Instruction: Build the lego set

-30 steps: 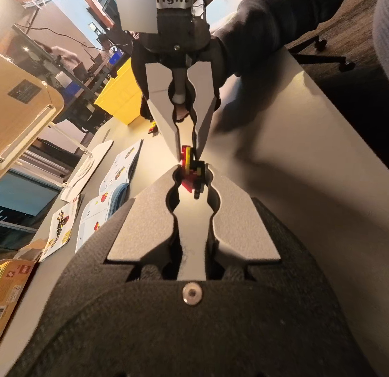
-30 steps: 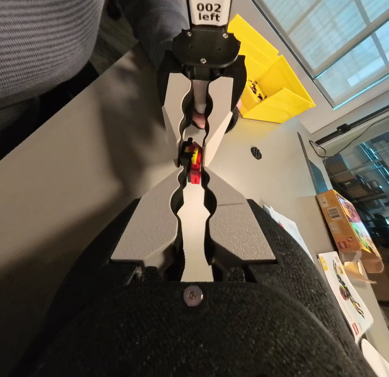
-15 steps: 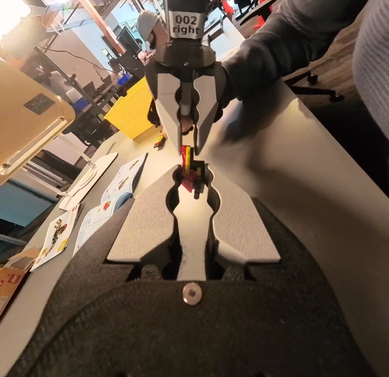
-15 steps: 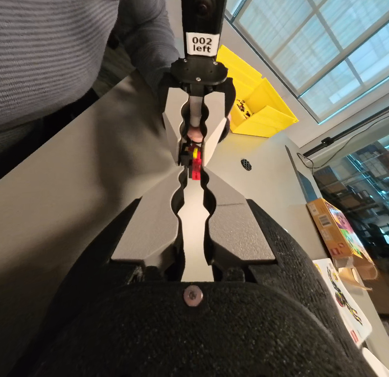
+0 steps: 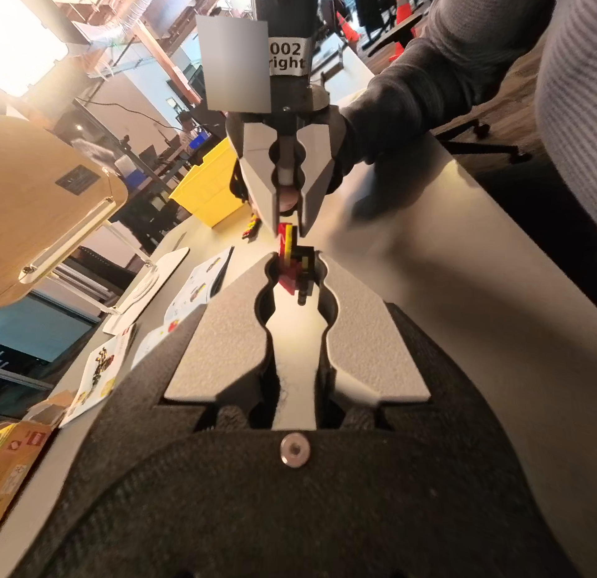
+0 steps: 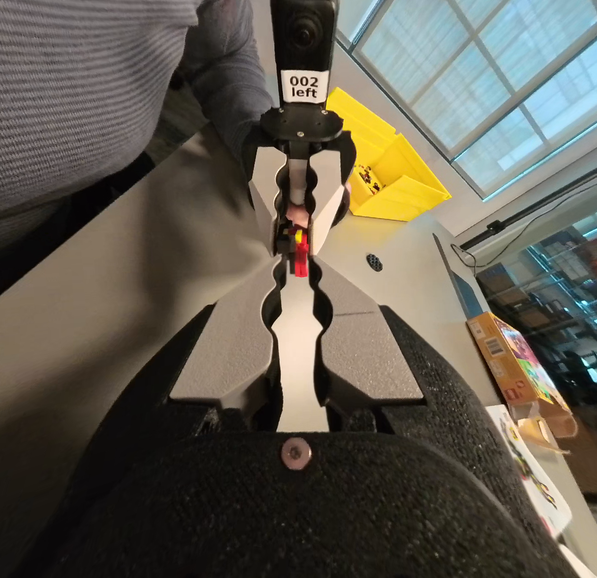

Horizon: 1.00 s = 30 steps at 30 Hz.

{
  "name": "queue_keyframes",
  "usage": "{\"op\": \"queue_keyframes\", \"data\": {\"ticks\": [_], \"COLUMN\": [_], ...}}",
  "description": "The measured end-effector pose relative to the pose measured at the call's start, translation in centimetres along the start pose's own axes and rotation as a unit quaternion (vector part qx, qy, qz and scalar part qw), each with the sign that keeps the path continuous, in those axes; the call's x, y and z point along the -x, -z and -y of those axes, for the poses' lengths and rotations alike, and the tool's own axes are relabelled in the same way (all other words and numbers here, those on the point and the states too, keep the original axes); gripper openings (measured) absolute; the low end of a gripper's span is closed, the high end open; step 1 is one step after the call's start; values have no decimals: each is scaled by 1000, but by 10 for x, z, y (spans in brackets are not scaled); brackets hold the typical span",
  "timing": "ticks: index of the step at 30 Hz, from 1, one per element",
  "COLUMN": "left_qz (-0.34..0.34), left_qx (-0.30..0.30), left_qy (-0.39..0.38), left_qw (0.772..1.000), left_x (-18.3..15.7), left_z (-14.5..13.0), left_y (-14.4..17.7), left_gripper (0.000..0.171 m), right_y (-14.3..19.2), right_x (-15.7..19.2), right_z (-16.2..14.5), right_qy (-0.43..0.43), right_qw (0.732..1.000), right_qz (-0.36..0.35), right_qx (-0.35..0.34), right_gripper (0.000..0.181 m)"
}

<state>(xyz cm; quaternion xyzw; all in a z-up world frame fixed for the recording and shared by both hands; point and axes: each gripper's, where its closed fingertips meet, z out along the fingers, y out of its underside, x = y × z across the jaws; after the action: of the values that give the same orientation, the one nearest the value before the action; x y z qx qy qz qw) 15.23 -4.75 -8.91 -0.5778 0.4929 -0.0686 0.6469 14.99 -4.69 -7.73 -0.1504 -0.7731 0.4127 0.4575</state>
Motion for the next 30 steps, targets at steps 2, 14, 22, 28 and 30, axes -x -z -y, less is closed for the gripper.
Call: {"op": "queue_keyframes", "data": {"ticks": [2, 14, 22, 28, 30], "left_qz": [4, 1, 2, -6, -10], "left_qx": [-4, -12, -12, -4, 0], "left_qy": [-9, -17, -24, -38, -40], "left_qw": [1000, 1000, 1000, 999, 999], "left_x": [0, -2, -2, -7, -9], "left_z": [2, 5, 5, 3, 2], "left_y": [1, 1, 1, 0, -1], "left_gripper": [20, 20, 19, 19, 19], "right_y": [2, -3, -4, -4, -3], "right_x": [-1, 1, 2, 7, 9], "right_z": [0, -4, -4, -6, -8], "right_qy": [-3, 17, -11, -15, -26], "right_qw": [1000, 1000, 999, 999, 999], "right_qz": [-2, -6, 4, 24, 36], "right_qx": [-2, 16, 34, 32, 21], "right_gripper": [15, 8, 7, 7, 7]}}
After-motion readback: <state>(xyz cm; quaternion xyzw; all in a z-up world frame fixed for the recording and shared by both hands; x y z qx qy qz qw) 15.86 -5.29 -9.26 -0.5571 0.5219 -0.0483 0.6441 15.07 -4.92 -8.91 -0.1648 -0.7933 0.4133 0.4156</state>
